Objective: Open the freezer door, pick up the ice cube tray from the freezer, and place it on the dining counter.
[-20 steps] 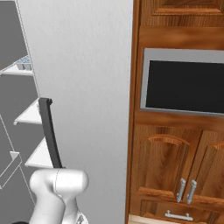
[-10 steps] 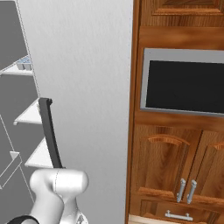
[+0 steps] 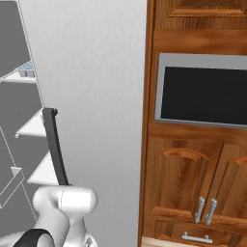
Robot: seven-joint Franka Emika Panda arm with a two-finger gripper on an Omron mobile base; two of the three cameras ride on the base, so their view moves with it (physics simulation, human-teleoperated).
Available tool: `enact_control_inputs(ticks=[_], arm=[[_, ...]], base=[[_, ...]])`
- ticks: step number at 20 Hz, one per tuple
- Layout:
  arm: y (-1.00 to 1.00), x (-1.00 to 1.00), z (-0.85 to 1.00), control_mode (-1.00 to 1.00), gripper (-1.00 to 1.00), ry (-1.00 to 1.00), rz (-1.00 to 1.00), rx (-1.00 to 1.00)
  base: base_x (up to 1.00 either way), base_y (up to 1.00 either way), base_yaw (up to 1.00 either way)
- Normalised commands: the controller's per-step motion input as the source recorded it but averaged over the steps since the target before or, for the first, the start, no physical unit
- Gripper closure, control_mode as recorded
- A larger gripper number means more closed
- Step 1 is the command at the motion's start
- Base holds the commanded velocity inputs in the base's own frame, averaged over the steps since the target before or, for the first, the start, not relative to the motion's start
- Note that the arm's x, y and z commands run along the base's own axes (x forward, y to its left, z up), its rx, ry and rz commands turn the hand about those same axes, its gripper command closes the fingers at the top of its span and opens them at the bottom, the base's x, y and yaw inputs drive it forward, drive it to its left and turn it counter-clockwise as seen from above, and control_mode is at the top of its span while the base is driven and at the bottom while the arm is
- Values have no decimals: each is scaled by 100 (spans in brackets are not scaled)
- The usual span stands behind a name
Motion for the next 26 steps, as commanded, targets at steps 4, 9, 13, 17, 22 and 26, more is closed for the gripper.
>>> enact_control_inputs(ticks=[4, 9, 13, 17, 22, 26], arm=[[-70, 12, 38, -100, -100, 31, -11, 0], [-27, 11, 9, -100, -100, 36, -17, -3], [-4, 21, -5, -100, -100, 21, -25, -8], [-8, 32, -15, -100, -100, 12, -30, -10], [-12, 46, -29, -100, -100, 2, -29, -10], [-14, 55, -31, -100, -100, 0, -25, -5]], base=[[0, 0, 0], [0, 0, 0], [0, 0, 0], [0, 0, 0], [0, 0, 0], [0, 0, 0]])
